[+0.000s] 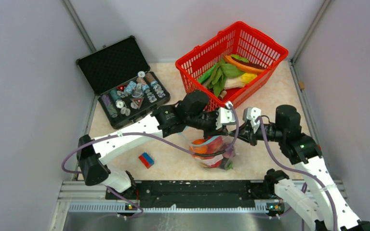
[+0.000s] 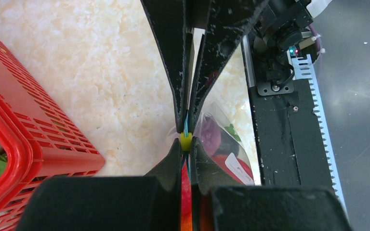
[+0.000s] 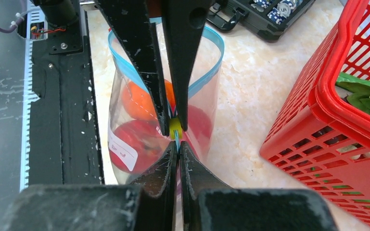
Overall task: Place the food in the zip-top bag and seal the zipper
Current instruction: Zip the zipper food storage bag at the center of the board.
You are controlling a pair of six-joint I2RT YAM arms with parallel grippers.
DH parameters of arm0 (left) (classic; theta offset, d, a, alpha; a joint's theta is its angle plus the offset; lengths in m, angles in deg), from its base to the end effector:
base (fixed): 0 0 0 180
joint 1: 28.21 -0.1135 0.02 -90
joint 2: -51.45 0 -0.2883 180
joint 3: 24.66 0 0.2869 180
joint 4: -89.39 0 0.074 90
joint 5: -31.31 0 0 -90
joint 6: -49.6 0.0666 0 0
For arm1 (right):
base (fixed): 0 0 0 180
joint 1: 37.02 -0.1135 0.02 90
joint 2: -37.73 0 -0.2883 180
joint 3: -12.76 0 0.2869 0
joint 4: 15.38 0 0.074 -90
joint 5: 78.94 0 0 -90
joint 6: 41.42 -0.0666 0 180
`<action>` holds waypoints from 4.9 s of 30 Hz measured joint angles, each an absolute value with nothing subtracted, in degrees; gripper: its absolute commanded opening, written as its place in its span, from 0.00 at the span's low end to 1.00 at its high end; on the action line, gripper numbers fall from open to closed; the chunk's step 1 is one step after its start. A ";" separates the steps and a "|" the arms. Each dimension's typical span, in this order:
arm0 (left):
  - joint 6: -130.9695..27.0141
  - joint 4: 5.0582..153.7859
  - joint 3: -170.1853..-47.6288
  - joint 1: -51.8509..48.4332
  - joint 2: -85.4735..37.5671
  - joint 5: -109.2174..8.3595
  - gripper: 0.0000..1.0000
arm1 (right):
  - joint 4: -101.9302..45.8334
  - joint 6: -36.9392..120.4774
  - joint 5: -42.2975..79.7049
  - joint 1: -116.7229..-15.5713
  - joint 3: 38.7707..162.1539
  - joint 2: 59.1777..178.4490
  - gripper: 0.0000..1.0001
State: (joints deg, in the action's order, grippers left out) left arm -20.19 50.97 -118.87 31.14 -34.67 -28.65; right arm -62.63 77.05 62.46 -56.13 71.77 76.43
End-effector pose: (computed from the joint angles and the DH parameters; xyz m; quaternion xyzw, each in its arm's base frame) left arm 0.1743 -0.3595 0.3750 0.6352 0.5614 -0.3728 0.3774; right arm 0.1408 0.1039 0.3410 -0.5173 0.6113 0.3300 0.4998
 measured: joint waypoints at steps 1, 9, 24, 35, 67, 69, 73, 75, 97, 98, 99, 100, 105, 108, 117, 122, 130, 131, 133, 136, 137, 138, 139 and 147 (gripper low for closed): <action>-20.34 52.11 -117.58 31.14 -33.95 -29.15 0.00 | -62.61 76.79 62.37 -56.16 71.72 76.36 0.00; -20.78 54.16 -113.95 31.52 -30.52 -31.21 0.00 | -59.00 73.99 62.70 -56.90 69.51 73.83 0.00; -22.57 55.45 -109.34 31.52 -28.14 -32.36 0.00 | -58.13 71.94 61.89 -56.90 66.26 70.33 0.16; -23.84 54.53 -111.08 31.45 -28.75 -28.30 0.00 | -55.59 70.47 62.13 -56.90 65.93 71.56 0.47; -24.08 56.32 -101.66 31.32 -20.05 -37.15 0.00 | -55.00 67.98 57.89 -59.81 64.53 70.09 0.00; -24.26 56.30 -100.79 31.01 -19.13 -37.65 0.00 | -55.00 67.87 57.69 -59.81 64.53 70.18 0.00; -25.33 56.30 -100.11 30.60 -18.48 -38.22 0.00 | -54.92 67.17 57.69 -59.81 64.53 70.27 0.34; -25.72 56.00 -100.13 30.38 -18.48 -37.96 0.00 | -54.83 66.23 57.78 -59.81 64.53 70.24 0.48; -24.34 50.95 -109.45 30.01 -25.52 -31.47 0.00 | -55.90 71.33 65.24 -59.89 71.63 80.08 0.49; -24.34 50.86 -109.51 30.01 -25.60 -31.29 0.00 | -55.73 71.33 65.32 -59.92 71.63 80.04 0.44; -24.34 50.75 -109.60 30.01 -25.69 -31.14 0.00 | -55.75 71.41 65.37 -59.92 71.63 80.01 0.42; -24.34 50.69 -109.60 30.01 -25.76 -31.03 0.00 | -55.77 71.48 65.37 -59.92 71.63 80.06 0.42; -24.37 50.62 -109.62 30.01 -25.87 -31.01 0.00 | -55.90 71.78 65.50 -60.02 71.63 80.80 0.44; -24.34 50.60 -109.62 30.01 -25.87 -31.01 0.00 | -55.92 72.00 65.61 -60.07 71.63 81.02 0.43; -24.34 50.62 -109.62 30.01 -25.87 -31.05 0.00 | -57.34 73.03 66.00 -60.61 71.63 81.68 0.16; -24.32 50.62 -109.62 30.01 -25.84 -31.16 0.00 | -58.37 73.66 65.76 -60.68 71.63 81.61 0.00; -24.23 52.78 -105.88 30.16 -23.42 -33.06 0.00 | -56.14 72.03 63.71 -61.14 68.90 79.01 0.00; -24.30 53.48 -104.53 30.18 -22.37 -33.63 0.00 | -55.48 71.30 63.12 -61.29 68.14 78.24 0.00; -24.54 54.38 -102.04 30.18 -20.16 -34.68 0.00 | -53.78 69.71 61.63 -61.40 66.41 76.04 0.00; -25.04 55.10 -98.63 30.20 -16.45 -36.63 0.00 | -52.21 67.74 59.44 -61.40 64.58 72.47 0.00; -25.13 55.10 -97.71 30.18 -15.33 -37.30 0.00 | -52.23 67.28 58.74 -61.40 64.40 71.93 0.00; -25.31 55.06 -96.81 30.18 -14.13 -38.02 0.00 | -52.14 66.89 58.15 -61.40 64.25 71.47 0.00; -25.37 55.06 -96.09 30.12 -13.04 -38.75 0.00 | -52.16 66.67 57.48 -61.40 64.25 71.16 0.00; -25.52 53.11 -93.47 29.46 -8.16 -43.01 0.00 | -52.12 65.82 54.42 -61.40 64.25 71.27 0.29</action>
